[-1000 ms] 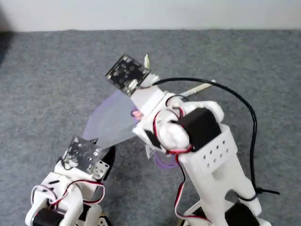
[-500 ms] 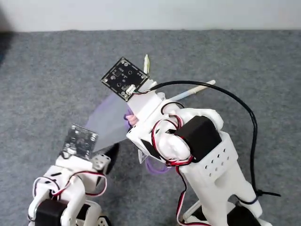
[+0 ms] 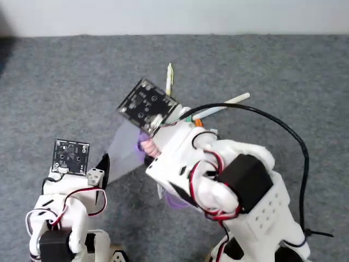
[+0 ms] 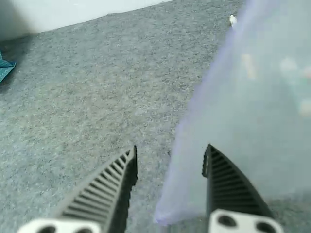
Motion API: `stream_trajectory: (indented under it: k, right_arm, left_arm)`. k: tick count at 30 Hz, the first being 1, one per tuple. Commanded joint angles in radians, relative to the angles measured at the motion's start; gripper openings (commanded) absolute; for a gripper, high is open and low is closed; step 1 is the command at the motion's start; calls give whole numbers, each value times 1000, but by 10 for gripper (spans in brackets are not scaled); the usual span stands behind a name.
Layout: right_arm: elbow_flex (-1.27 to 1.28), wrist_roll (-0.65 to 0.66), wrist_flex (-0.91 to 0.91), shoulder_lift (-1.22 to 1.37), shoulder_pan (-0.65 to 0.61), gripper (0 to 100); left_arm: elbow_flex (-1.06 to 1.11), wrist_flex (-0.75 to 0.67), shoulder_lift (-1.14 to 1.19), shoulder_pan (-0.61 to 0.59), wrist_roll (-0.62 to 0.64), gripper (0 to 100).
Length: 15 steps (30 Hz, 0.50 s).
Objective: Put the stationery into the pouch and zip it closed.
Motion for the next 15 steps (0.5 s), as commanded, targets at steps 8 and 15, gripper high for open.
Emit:
stream_trajectory:
  k: [8, 15]
  right_arm:
    - [-26, -3, 33, -33, -35, 8]
    - [-20, -3, 31, -22, -30, 8]
  left_arm:
    - [-320, 109, 18, 3, 68, 217]
    - [-490, 279, 18, 170, 245, 226]
